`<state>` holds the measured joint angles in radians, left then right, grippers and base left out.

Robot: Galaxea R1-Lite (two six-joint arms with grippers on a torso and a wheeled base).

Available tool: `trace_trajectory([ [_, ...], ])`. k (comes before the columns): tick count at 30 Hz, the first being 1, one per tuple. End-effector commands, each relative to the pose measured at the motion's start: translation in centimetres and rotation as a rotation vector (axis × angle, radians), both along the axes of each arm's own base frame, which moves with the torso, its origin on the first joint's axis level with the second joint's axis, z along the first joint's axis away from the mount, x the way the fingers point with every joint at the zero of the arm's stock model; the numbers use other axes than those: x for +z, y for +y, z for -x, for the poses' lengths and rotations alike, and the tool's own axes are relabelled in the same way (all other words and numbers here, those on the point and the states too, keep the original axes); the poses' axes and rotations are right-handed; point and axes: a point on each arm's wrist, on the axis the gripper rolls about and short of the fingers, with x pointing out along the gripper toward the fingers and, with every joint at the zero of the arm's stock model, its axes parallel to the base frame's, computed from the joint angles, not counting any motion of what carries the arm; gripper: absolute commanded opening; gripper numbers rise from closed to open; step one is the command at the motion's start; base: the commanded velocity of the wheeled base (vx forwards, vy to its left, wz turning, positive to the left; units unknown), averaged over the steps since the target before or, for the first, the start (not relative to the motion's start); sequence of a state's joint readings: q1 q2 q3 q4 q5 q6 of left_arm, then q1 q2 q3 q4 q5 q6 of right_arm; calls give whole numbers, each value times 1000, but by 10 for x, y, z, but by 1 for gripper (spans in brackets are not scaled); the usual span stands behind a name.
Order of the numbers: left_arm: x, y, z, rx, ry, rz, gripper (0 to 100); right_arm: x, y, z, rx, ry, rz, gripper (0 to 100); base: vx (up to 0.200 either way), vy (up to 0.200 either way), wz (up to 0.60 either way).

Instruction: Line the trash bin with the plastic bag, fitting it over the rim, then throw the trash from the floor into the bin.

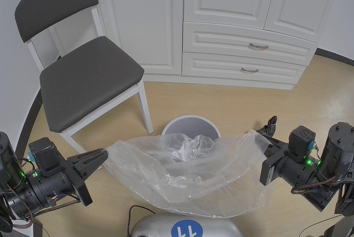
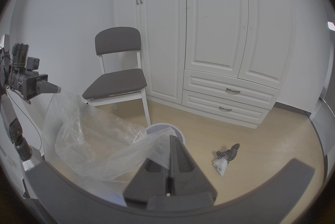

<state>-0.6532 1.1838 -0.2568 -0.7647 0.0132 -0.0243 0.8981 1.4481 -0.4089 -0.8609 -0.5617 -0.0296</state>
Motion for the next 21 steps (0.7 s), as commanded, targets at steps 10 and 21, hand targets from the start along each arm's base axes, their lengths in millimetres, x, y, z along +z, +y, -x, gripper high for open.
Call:
trace_trajectory([
  [10, -3, -3, -3, -8, -7, -46, 0, -2, -6, 2, -4, -7, 25, 0, 0, 0, 0],
  [21, -12, -12, -11, -24, 22, -86, 0, -5, 2, 0, 14, -13, 17, 0, 0, 0, 0],
])
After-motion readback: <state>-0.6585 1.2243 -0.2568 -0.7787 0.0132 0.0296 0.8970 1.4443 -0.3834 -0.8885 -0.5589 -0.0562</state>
